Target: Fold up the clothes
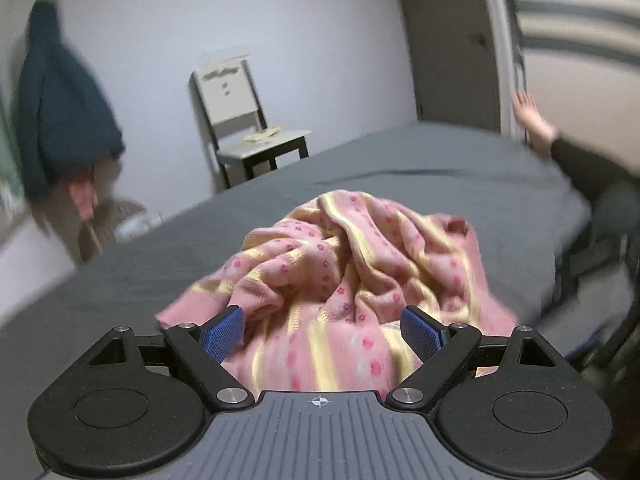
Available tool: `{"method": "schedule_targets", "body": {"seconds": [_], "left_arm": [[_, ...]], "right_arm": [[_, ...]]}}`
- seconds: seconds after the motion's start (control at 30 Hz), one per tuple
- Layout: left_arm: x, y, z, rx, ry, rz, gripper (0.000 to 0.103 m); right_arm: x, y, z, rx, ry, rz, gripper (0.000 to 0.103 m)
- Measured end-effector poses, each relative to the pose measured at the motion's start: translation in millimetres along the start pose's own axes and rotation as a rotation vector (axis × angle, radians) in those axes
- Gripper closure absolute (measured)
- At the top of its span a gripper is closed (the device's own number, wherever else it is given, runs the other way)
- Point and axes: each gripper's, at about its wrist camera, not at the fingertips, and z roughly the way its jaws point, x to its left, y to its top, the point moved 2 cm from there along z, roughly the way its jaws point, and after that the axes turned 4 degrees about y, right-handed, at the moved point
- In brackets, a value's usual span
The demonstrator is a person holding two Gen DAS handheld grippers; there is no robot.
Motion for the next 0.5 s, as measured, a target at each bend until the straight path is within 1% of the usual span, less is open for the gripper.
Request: {"method": "schedule_targets", "body": {"seconds": [0.03, 0.07, 0.1, 0.13, 0.17, 0.2, 0.23, 0.27, 0.33, 0.37, 0.4, 0.47, 0.5], "left_arm": [[-4, 2, -1, -0.005, 0.014, 0.033, 0.015], [-7, 3, -2, -0.01, 0.025, 0.06, 0.015], [-5, 7, -5, -0.016, 0.025, 0.048, 0.015], [0, 9, -9, -0.029, 0.013, 0.005, 0.015], [8, 12, -13, -0.043, -0.006, -0.052, 0.015], [16, 15, -17, -0.058, -0.026, -0.109, 0.014], [23, 17, -21, -0.071, -0.044, -0.163, 0.014], [28, 17, -24, -0.076, -0.052, -0.203, 0.014], [35, 15, -29, -0.071, -0.072, -0.267, 0.014], [35, 14, -29, -0.054, -0.083, -0.272, 0.014], [32, 13, -30, -0.033, -0.091, -0.263, 0.014], [22, 11, -38, -0.001, -0.089, -0.2, 0.014], [14, 10, -44, 0.004, -0.09, -0.144, 0.014]], "right_arm": [[-3, 2, -3, -0.041, -0.019, 0.018, 0.05], [-6, 5, -4, -0.072, -0.027, 0.04, 0.05], [-11, 9, 3, -0.079, -0.007, 0.072, 0.05], [-15, 12, 10, -0.084, 0.014, 0.105, 0.05], [-15, 13, 18, -0.084, 0.048, 0.133, 0.054], [-13, 13, 25, -0.082, 0.1, 0.147, 0.067], [-10, 13, 32, -0.079, 0.151, 0.161, 0.077], [-5, 13, 38, -0.071, 0.208, 0.16, 0.082], [19, 10, 40, -0.026, 0.351, 0.08, 0.087], [34, 7, 37, 0.001, 0.405, 0.027, 0.089], [47, 3, 31, 0.017, 0.421, -0.016, 0.089], [66, -6, 17, 0.04, 0.43, -0.079, 0.088], [68, -9, 10, 0.031, 0.422, -0.087, 0.088]]}}
